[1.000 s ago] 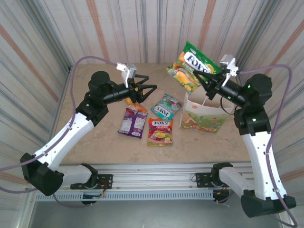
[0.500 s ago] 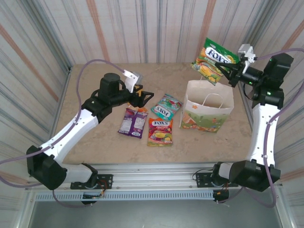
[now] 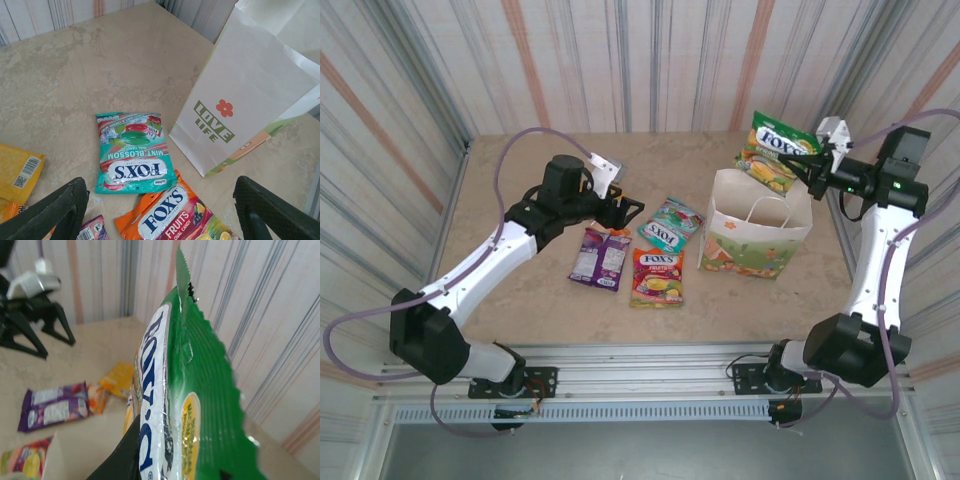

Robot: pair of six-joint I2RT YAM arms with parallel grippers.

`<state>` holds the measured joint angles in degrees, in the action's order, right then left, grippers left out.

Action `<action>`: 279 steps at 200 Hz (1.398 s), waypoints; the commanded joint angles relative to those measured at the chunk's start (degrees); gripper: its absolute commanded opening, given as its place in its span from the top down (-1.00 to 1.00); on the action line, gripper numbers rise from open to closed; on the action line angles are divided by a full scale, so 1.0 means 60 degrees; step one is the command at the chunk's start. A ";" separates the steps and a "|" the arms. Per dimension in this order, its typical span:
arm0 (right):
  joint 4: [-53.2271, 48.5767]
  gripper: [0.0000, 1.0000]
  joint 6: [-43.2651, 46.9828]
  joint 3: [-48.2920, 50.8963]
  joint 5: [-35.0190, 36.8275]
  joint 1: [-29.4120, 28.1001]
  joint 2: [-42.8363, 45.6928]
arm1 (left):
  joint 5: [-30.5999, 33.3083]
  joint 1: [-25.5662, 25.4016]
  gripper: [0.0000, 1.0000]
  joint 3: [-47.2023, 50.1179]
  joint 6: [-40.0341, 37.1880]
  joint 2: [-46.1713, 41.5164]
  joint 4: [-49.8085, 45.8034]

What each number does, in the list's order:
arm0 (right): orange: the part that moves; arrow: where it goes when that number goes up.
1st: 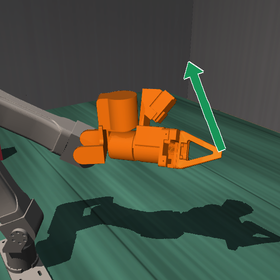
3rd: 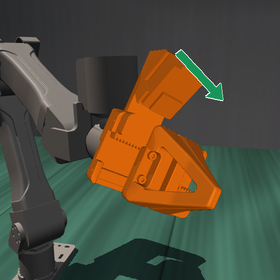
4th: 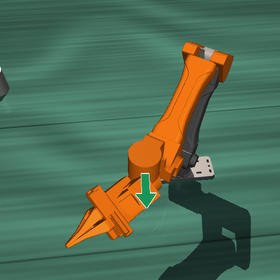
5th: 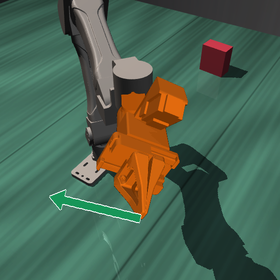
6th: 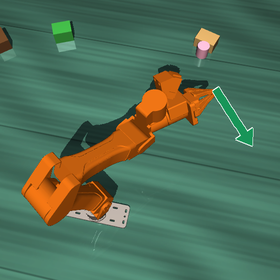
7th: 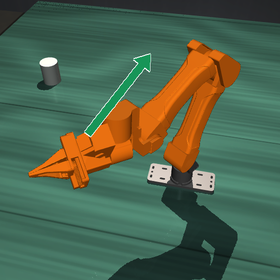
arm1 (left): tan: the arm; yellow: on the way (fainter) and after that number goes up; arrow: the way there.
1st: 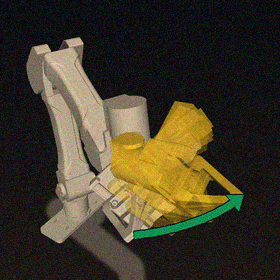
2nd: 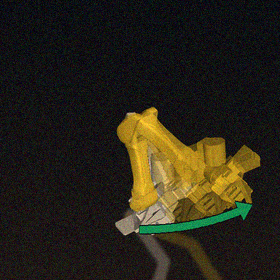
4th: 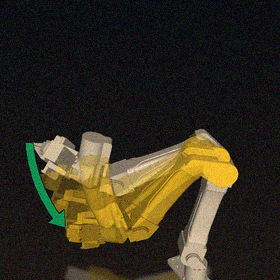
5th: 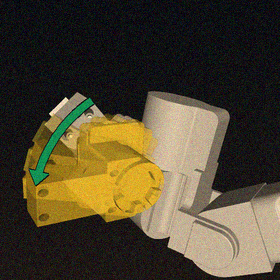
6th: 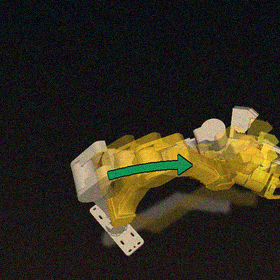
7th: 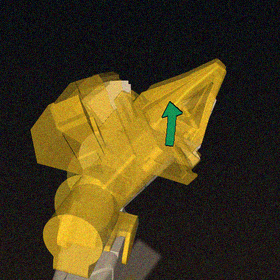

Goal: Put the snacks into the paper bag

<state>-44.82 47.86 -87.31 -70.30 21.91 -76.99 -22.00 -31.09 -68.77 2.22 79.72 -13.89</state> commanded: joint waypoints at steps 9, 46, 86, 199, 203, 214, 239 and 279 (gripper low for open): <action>-0.2309 0.91 0.2337 -0.0375 0.1578 -0.0609 -0.0224 | -0.0201 0.0056 -0.58 -0.0262 0.0094 0.0072 -0.0053; -0.2520 0.84 0.2522 -0.0414 0.1587 -0.0684 -0.0368 | -0.0226 0.0059 -0.58 -0.0330 0.0102 0.0131 -0.0156; -0.2660 0.46 0.2477 -0.0432 0.1686 -0.0683 -0.0356 | -0.0221 0.0069 -0.57 -0.0273 0.0163 0.0175 0.0031; 0.2121 0.00 -0.4813 0.1445 0.3847 -0.1232 0.2586 | -0.0493 0.0121 -0.53 -0.0161 0.1131 0.0200 -0.0364; 0.2149 -0.01 -0.5056 0.1499 0.4073 -0.1395 0.2693 | -0.0491 0.0138 -0.53 -0.0188 0.1216 0.0212 -0.0437; 0.1957 -0.05 -0.5516 0.1518 0.4758 -0.1872 0.2941 | -0.0504 0.0214 -0.52 -0.0267 0.1458 0.0235 -0.0706; 0.1336 -0.10 -0.6430 0.1411 0.6242 -0.3223 0.3271 | -0.0500 0.0488 -0.47 -0.0397 0.2040 0.0251 -0.1474; 0.0751 -0.14 -0.8353 0.1444 0.8458 -0.5757 0.3236 | -0.0415 0.1177 -0.34 0.0204 0.2830 -0.0041 -0.2048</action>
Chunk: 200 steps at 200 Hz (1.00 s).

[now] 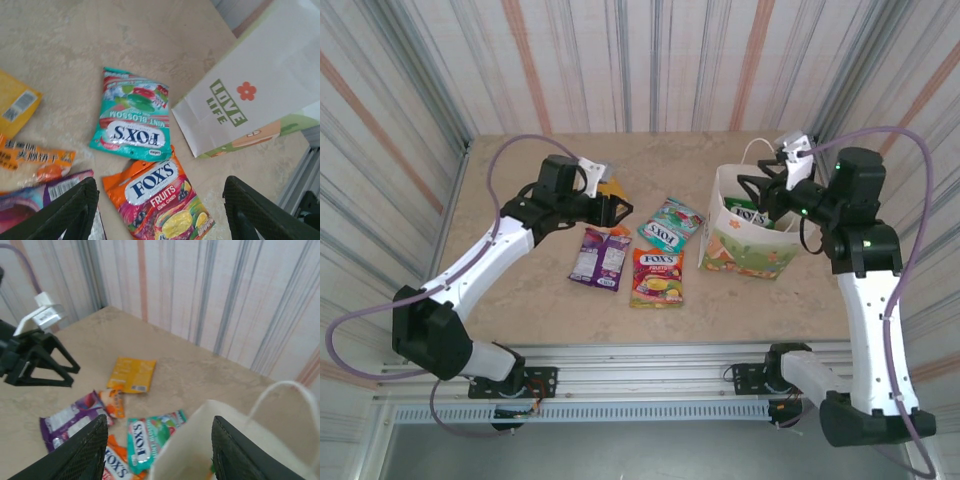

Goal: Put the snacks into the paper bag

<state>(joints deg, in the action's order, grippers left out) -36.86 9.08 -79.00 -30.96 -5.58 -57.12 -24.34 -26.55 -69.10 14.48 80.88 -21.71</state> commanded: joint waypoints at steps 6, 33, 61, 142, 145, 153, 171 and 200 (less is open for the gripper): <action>-0.0650 -0.14 -0.2084 0.0065 0.2129 -0.1483 -0.0133 | -0.0057 0.0564 -0.33 0.0355 0.0897 -0.0251 -0.0891; -0.1148 -0.16 -0.2841 -0.0173 0.3644 -0.3257 -0.0696 | -0.0556 0.1350 -0.30 0.0795 0.1195 -0.0253 -0.1297; -0.1648 -0.17 -0.3304 -0.0631 0.4700 -0.4651 -0.1385 | -0.0952 0.2069 -0.22 0.1309 0.1197 -0.0222 -0.1379; -0.1902 -0.17 -0.4799 -0.1287 0.5862 -0.7562 -0.2915 | -0.1626 0.3194 -0.38 0.0950 0.0032 0.2101 -0.1470; -0.1833 -0.17 -0.4845 -0.1270 0.5900 -0.7662 -0.2965 | -0.1635 0.3194 -0.43 0.0918 0.0053 0.2208 -0.1408; -0.1736 -0.16 -0.4868 -0.1244 0.5854 -0.7861 -0.3104 | -0.1657 0.3194 -0.50 0.0843 0.0091 0.2460 -0.1187; -0.1735 -0.17 -0.4933 -0.1253 0.5829 -0.8158 -0.3414 | -0.1771 0.3194 -0.49 0.0696 0.0135 0.3023 -0.0711; -0.1426 -0.16 -0.5015 -0.1191 0.5406 -0.8334 -0.3792 | -0.1971 0.3193 -0.47 0.0157 -0.0092 0.3862 -0.0816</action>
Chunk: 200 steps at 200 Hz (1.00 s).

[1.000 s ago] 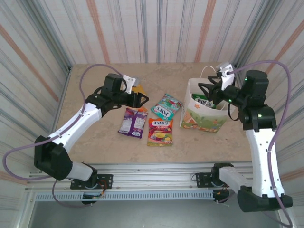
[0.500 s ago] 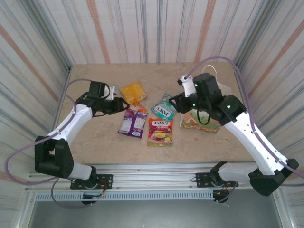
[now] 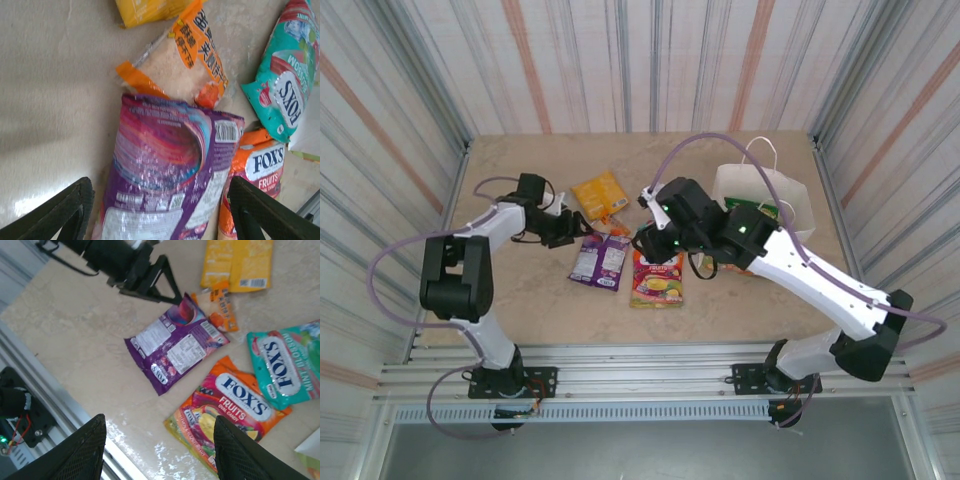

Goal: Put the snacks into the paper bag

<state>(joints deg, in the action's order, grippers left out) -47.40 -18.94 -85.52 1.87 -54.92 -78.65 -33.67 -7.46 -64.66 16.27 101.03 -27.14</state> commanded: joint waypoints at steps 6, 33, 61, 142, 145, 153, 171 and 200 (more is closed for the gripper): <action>0.0420 -0.16 -0.0344 -0.0089 -0.0130 -0.0118 -0.0253 | -0.0468 0.0014 -0.47 -0.0639 -0.0447 0.0626 0.0084; 0.0669 -0.13 -0.0341 -0.0068 -0.0301 -0.0135 -0.0447 | -0.0899 0.0014 -0.42 -0.0678 -0.0514 0.1011 0.0208; 0.0736 -0.12 -0.0287 -0.0074 -0.0339 -0.0127 -0.0597 | -0.1167 0.0014 -0.37 -0.0363 -0.0476 0.1160 0.0575; 0.0876 -0.09 -0.0228 0.0044 -0.0441 -0.0126 -0.0640 | -0.1669 -0.0072 -0.01 0.0398 -0.0269 0.1192 0.1328; 0.0876 -0.10 -0.0227 0.0042 -0.0436 -0.0130 -0.0645 | -0.1669 -0.0081 0.01 0.0411 -0.0270 0.1204 0.1353; 0.0854 -0.09 -0.0221 0.0044 -0.0421 -0.0120 -0.0641 | -0.1672 -0.0103 0.06 0.0441 -0.0280 0.1222 0.1383; 0.0868 -0.09 -0.0213 0.0101 -0.0388 -0.0120 -0.0601 | -0.1639 -0.0118 0.19 0.0508 -0.0281 0.1266 0.1394; 0.0969 -0.07 -0.0213 0.0273 -0.0323 -0.0076 -0.0421 | -0.1617 -0.0133 0.59 0.0565 -0.0289 0.1103 0.1425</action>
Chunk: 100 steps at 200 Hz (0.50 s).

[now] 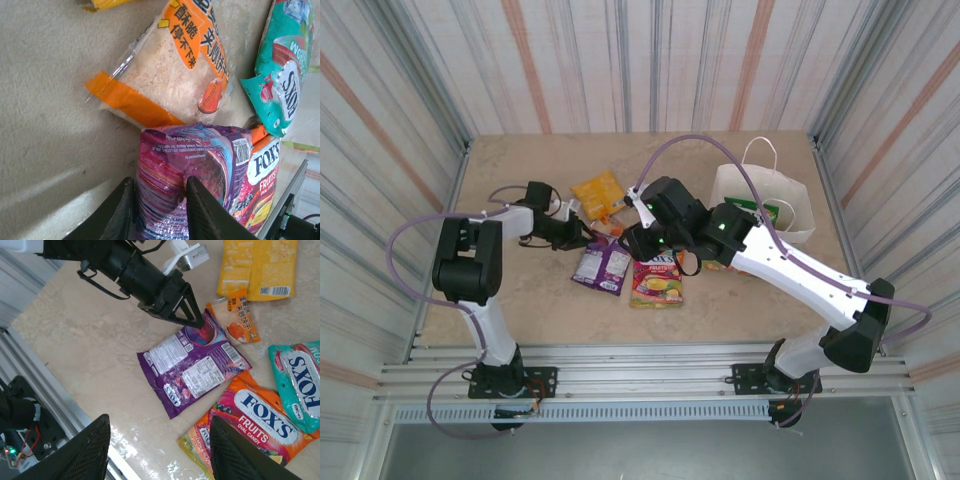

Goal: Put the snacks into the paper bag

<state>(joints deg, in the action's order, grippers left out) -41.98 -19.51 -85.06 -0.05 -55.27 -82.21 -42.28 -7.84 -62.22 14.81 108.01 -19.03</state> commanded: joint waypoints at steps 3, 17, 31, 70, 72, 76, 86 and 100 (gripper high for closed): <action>0.0080 -0.07 -0.0118 0.0228 -0.0005 -0.0007 0.0195 | -0.0161 -0.0067 0.63 0.0166 -0.0043 -0.0097 0.0072; 0.0196 -0.06 -0.0118 0.0364 0.0039 0.0052 0.0357 | -0.0089 -0.0084 0.82 0.0209 -0.0073 -0.0305 0.0080; 0.0339 -0.05 -0.0133 0.0545 0.0089 0.0112 0.0554 | -0.0043 -0.0074 0.95 0.0268 -0.0102 -0.0534 0.0054; 0.0751 -0.04 -0.0147 0.1038 0.0026 0.0430 0.1026 | -0.0116 -0.0075 1.00 0.0526 -0.0099 -0.1346 0.0036; 0.0766 -0.04 -0.0151 0.1059 0.0028 0.0442 0.1045 | -0.0112 -0.0083 1.00 0.0540 -0.0096 -0.1393 0.0029; 0.0794 -0.05 -0.0135 0.1114 0.0024 0.0471 0.1072 | -0.0127 -0.0078 1.00 0.0566 -0.0095 -0.1513 0.0050; 0.0846 -0.04 -0.0118 0.1224 0.0026 0.0566 0.1163 | -0.0178 -0.0100 1.00 0.0658 -0.0099 -0.1789 0.0077; 0.0914 -0.04 -0.0089 0.1323 -0.0016 0.0695 0.1263 | -0.0293 -0.0111 1.00 0.0772 -0.0119 -0.2237 0.0136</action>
<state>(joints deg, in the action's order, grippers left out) -38.13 -19.51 -78.56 -0.03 -52.23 -76.53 -42.22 -7.99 -58.78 14.83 100.66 -18.72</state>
